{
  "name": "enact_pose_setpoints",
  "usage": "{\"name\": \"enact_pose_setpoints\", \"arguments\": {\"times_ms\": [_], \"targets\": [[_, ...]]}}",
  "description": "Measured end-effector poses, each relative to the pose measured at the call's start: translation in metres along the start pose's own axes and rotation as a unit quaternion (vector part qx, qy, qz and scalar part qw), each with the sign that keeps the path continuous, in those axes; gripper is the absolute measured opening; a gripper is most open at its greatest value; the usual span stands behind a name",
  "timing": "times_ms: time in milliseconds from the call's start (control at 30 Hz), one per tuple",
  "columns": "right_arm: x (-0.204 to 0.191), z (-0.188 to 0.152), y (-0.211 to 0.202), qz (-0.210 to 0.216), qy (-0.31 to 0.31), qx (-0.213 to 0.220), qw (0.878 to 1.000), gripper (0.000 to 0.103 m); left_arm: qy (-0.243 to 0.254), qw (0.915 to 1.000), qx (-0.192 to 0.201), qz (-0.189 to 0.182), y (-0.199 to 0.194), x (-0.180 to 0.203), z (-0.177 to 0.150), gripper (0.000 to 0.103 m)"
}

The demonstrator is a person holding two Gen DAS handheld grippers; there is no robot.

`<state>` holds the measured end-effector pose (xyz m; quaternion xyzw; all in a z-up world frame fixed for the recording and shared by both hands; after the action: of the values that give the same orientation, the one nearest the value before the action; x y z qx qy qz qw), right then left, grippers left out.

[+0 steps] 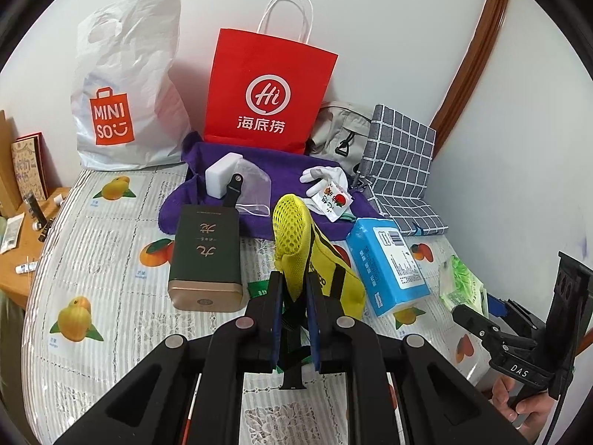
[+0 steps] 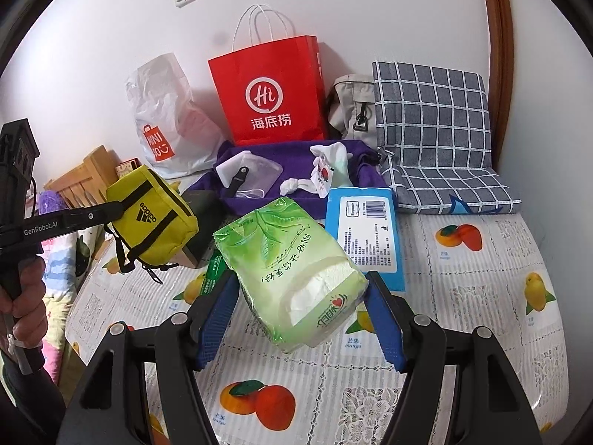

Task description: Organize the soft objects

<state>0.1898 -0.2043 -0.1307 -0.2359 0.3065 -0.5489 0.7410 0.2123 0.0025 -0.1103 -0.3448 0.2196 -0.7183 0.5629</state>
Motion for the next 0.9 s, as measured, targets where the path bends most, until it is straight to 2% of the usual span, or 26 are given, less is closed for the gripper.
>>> {"name": "enact_pose_setpoints", "arguments": {"times_ms": [900], "targets": [[-0.001, 0.050, 0.023, -0.012, -0.032, 0.015, 0.999, 0.068, 0.001, 0.9999, 0.001, 0.013, 0.019, -0.018, 0.026, 0.012]]}}
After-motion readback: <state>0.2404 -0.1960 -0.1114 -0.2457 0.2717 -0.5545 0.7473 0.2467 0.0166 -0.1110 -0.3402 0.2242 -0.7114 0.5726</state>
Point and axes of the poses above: each gripper's, at about its wrist camera, not at the fingertips, and y roughly the way its jaws point, x to its right, z to its top, the point moved 10 cm from there along y, roughly the way its jaws point, and after that the axes turned 2 degrees about z, right-handed, at the moved point
